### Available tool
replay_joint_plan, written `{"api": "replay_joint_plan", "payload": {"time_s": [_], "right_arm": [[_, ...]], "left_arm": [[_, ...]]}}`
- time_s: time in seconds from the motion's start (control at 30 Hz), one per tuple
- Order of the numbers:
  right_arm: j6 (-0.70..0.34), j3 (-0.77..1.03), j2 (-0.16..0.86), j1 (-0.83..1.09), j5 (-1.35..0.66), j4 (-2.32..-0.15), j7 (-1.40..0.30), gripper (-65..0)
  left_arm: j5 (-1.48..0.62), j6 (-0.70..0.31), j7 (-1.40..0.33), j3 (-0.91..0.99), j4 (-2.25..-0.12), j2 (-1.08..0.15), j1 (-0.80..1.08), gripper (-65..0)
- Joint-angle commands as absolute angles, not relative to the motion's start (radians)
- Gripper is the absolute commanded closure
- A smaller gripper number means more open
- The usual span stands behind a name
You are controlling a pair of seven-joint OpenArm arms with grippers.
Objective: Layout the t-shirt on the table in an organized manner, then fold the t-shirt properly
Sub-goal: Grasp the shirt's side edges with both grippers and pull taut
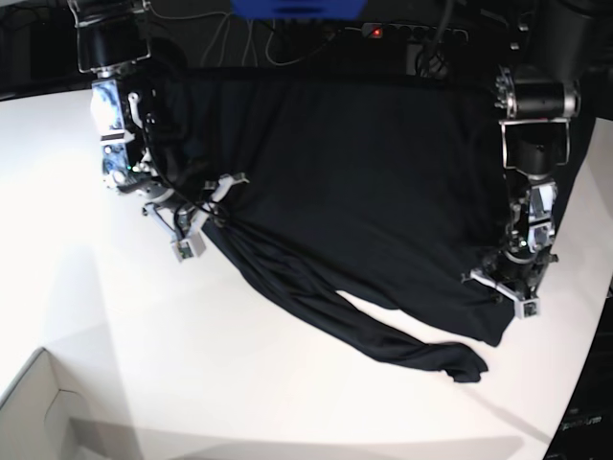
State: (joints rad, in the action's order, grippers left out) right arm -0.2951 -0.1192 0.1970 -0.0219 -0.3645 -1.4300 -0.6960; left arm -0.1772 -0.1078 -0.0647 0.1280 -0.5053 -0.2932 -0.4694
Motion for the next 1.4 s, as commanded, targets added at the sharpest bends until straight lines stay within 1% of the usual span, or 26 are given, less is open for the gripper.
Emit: {"api": "replay_joint_plan", "payload": {"time_s": [0.0,0.07,0.23,0.43,0.57,0.63,0.77,0.83,0.93,1.07,1.17,1.23,1.27,1.37], "right_arm": [[-0.295,-0.116,0.205,-0.031,-0.354,-1.432,-0.705,0.0],[-0.295,-0.114,0.206,-0.036,-0.354,-1.397,-0.700,0.0],[-0.295,-0.114,0.226,-0.143,-0.354,-1.234,-0.661,0.0],[-0.295,-0.116,0.240,-0.326,-0.354,-0.987,-0.578,0.0],[-0.295,-0.136,0.240,-0.467,-0.335,-0.789,-0.492,0.0],[-0.295,-0.180,0.234,-0.526,-0.291,-0.710,-0.443,0.0],[-0.295,-0.262,0.199,-0.624,-0.203,-0.567,-0.323,0.0],[-0.295,-0.266,0.179,-0.653,-0.160,-0.521,-0.272,0.0],[-0.294,-0.263,0.157,-0.691,-0.120,-0.469,-0.219,0.0],[-0.289,-0.262,0.150,-0.719,-0.101,-0.444,-0.179,0.0],[-0.223,-0.262,0.150,-0.736,-0.101,-0.446,-0.171,0.0],[-0.186,-0.262,0.150,-0.740,-0.104,-0.446,-0.171,0.0],[-0.185,-0.262,0.153,-0.742,-0.104,-0.446,-0.171,0.0],[-0.185,-0.262,0.156,-0.754,-0.101,-0.446,-0.171,0.0]], "left_arm": [[-0.156,-0.091,-0.173,0.125,-0.476,-0.300,-0.455,-14.6],[-0.156,-0.091,-0.168,0.125,-0.476,-0.302,-0.455,-14.6],[-0.156,-0.091,-0.168,0.127,-0.478,-0.302,-0.458,-14.6],[-0.162,-0.091,-0.174,0.133,-0.489,-0.303,-0.503,-14.6],[-0.162,-0.091,-0.176,0.133,-0.572,-0.303,-0.507,-14.6],[-0.162,-0.091,-0.206,0.133,-0.618,-0.305,-0.506,-14.6],[-0.166,-0.091,-0.340,0.136,-0.750,-0.328,-0.489,-14.6],[-0.189,-0.091,-0.383,0.145,-0.852,-0.331,-0.447,-14.6],[-0.242,-0.091,-0.438,0.222,-1.018,-0.331,-0.366,-14.6],[-0.286,-0.091,-0.593,0.306,-1.262,-0.312,-0.249,-14.6],[-0.306,-0.091,-0.670,0.332,-1.426,-0.268,-0.124,-14.6],[-0.305,-0.091,-0.670,0.328,-1.483,-0.249,-0.038,-14.6],[-0.305,-0.091,-0.657,0.325,-1.489,-0.239,0.001,-14.6],[-0.305,-0.091,-0.591,0.325,-1.428,-0.225,0.048,-14.6]]}}
